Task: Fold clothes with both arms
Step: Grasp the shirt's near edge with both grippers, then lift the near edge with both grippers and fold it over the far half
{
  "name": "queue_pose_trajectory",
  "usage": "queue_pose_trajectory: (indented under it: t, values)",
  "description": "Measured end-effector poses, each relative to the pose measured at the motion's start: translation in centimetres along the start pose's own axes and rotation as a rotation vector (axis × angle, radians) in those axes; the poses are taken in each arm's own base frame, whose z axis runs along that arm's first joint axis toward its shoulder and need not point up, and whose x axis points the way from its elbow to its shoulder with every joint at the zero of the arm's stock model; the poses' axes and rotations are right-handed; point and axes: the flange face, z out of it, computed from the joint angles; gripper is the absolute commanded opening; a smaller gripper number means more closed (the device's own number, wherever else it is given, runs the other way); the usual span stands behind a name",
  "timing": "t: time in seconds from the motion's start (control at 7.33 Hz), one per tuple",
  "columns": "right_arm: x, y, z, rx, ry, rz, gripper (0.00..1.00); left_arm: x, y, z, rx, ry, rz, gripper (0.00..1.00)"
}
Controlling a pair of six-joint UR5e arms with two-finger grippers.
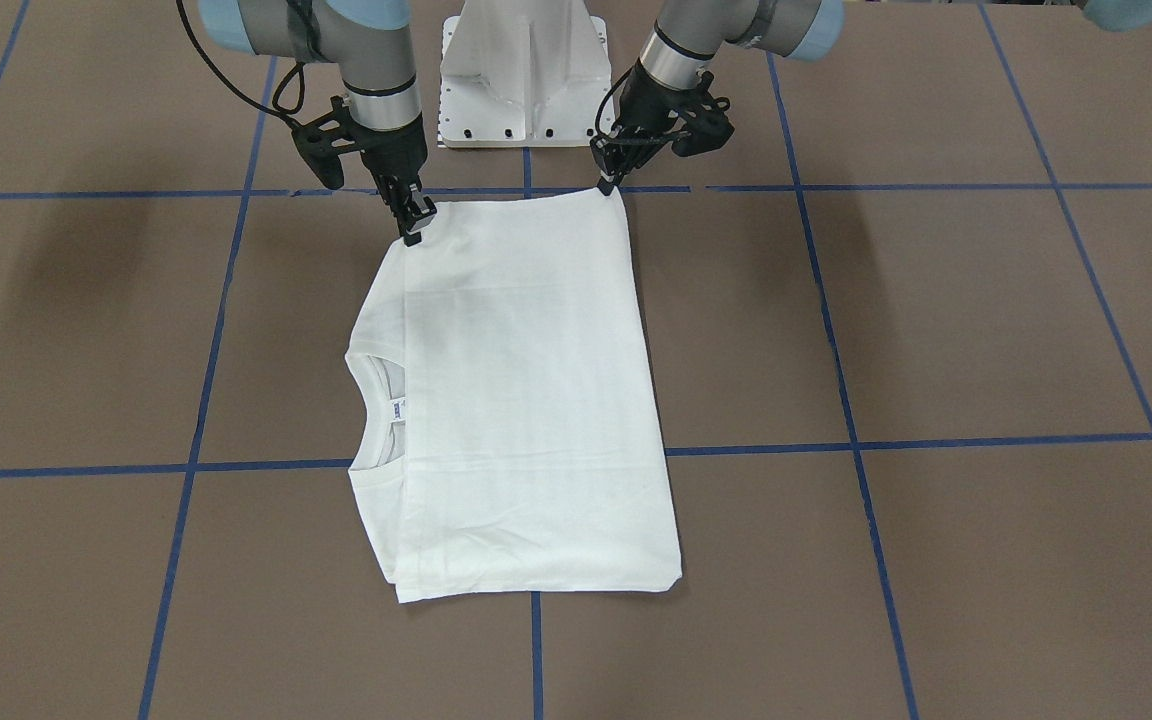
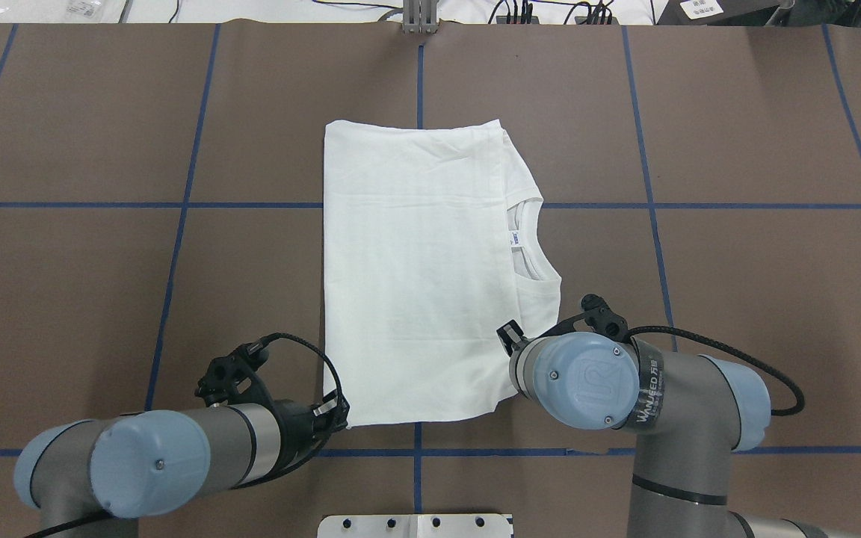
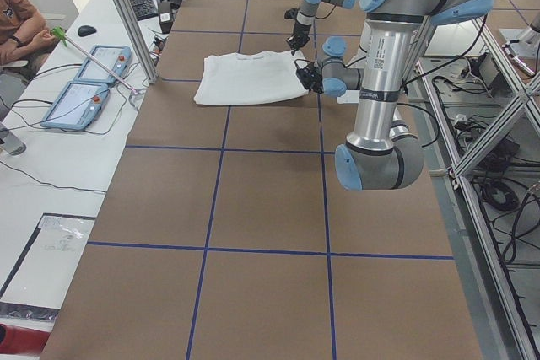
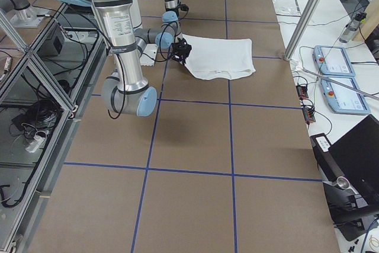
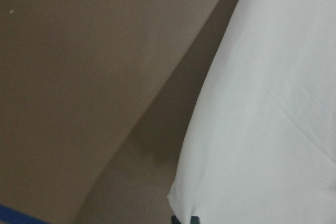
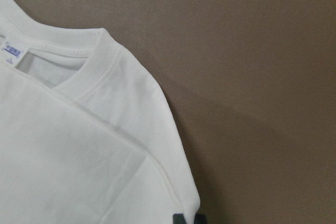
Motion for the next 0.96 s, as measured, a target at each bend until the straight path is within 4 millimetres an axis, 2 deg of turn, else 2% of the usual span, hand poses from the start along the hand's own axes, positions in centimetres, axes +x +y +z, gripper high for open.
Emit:
queue_pose_trajectory:
  t: [0.27,0.41,0.55,0.68,0.82,0.96]
  values:
    - [1.5,1.8,-1.8,-0.042,0.0,-0.021,0.0,-0.4,2.8,-1.8,-0.036,0.008,-0.045,0.0]
    - [1.8,2.2,-3.1,-0.06,-0.005,-0.024,0.0,0.0,3.3,-3.1,-0.052,0.027,-0.062,0.0]
    - [1.5,1.9,-4.7,-0.064,-0.016,-0.019,0.0,1.0,3.0,-4.4,-0.053,0.05,-0.068,0.0]
    - [0.2,0.4,-6.3,-0.058,-0.029,-0.002,0.0,2.5,1.7,-5.7,-0.029,0.072,-0.046,0.0]
    - [-1.6,-2.0,-7.2,-0.05,-0.037,0.004,0.0,4.9,-0.3,-6.8,0.014,0.101,0.01,0.0]
    - [-3.9,-4.4,-7.8,-0.04,-0.047,-0.012,0.0,7.2,-3.2,-7.7,0.066,0.121,0.078,0.0]
